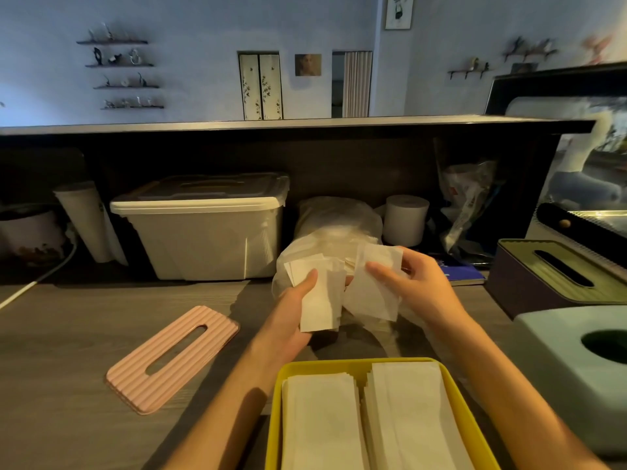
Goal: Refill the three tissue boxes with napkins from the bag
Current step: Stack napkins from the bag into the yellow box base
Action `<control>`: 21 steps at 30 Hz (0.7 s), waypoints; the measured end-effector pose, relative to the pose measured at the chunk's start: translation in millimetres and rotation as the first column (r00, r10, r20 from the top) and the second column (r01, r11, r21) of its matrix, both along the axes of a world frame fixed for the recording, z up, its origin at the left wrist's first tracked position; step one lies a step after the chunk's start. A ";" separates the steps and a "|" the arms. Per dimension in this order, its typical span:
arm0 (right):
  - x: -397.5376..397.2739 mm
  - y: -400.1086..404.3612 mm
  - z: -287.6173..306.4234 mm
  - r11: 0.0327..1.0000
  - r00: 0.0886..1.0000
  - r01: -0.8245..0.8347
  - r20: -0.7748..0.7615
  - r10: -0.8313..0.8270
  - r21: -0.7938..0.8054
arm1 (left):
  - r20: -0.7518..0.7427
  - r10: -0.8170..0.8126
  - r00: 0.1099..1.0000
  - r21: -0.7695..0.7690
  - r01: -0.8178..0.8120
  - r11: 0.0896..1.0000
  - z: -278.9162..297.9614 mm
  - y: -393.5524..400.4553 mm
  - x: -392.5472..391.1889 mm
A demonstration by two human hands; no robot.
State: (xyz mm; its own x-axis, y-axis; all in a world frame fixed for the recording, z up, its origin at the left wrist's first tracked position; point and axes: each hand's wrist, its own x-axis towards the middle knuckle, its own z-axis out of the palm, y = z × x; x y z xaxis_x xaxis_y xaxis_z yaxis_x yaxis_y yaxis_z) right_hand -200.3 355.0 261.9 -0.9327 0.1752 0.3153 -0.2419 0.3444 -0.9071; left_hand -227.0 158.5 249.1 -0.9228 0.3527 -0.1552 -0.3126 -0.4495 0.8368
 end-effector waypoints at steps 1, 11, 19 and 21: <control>1.1 1.2 2.5 1.000 1.000 0.001 -0.030 -0.002 -0.028 | 0.013 0.008 1.000 0.023 -0.009 1.000 0.5 0.0 -0.2; 10.4 -4.7 21.7 0.822 0.939 -0.317 -0.037 0.341 -0.474 | 0.133 -0.102 0.986 -0.029 0.107 0.994 -5.4 1.0 0.6; 0.3 -21.3 -8.7 0.995 0.994 -0.103 -0.038 0.103 -0.001 | 0.136 -0.287 0.948 0.037 0.285 0.958 -19.9 14.3 0.1; -4.5 -18.8 -13.3 0.991 0.994 -0.079 -0.072 0.087 0.109 | 0.112 -0.277 0.954 0.048 0.273 0.961 -19.7 13.9 2.8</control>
